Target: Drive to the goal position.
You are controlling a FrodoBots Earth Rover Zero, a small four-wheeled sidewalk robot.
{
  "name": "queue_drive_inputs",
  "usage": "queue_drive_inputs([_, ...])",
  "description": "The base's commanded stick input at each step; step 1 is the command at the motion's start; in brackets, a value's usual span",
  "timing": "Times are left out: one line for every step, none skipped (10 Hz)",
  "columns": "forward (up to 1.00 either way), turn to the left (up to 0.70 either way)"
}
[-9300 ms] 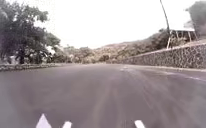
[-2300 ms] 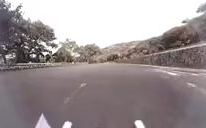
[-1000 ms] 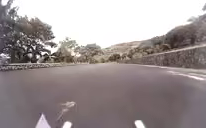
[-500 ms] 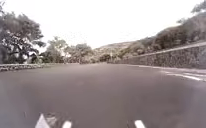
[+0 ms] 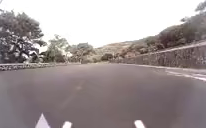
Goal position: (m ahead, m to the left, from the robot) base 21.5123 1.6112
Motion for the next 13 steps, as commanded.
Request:
queue_drive_inputs([1.0, 0.0])
queue_drive_inputs([1.0, 0.0])
queue_drive_inputs([1.0, 0.0])
queue_drive_inputs([1.0, 0.0])
queue_drive_inputs([1.0, 0.0])
queue_drive_inputs([1.0, 0.0])
queue_drive_inputs([1.0, 0.0])
queue_drive_inputs([1.0, 0.0])
queue_drive_inputs([1.0, 0.0])
queue_drive_inputs([1.0, 0.0])
queue_drive_inputs([1.0, 0.0])
queue_drive_inputs([1.0, 0.0])
queue_drive_inputs([1.0, 0.0])
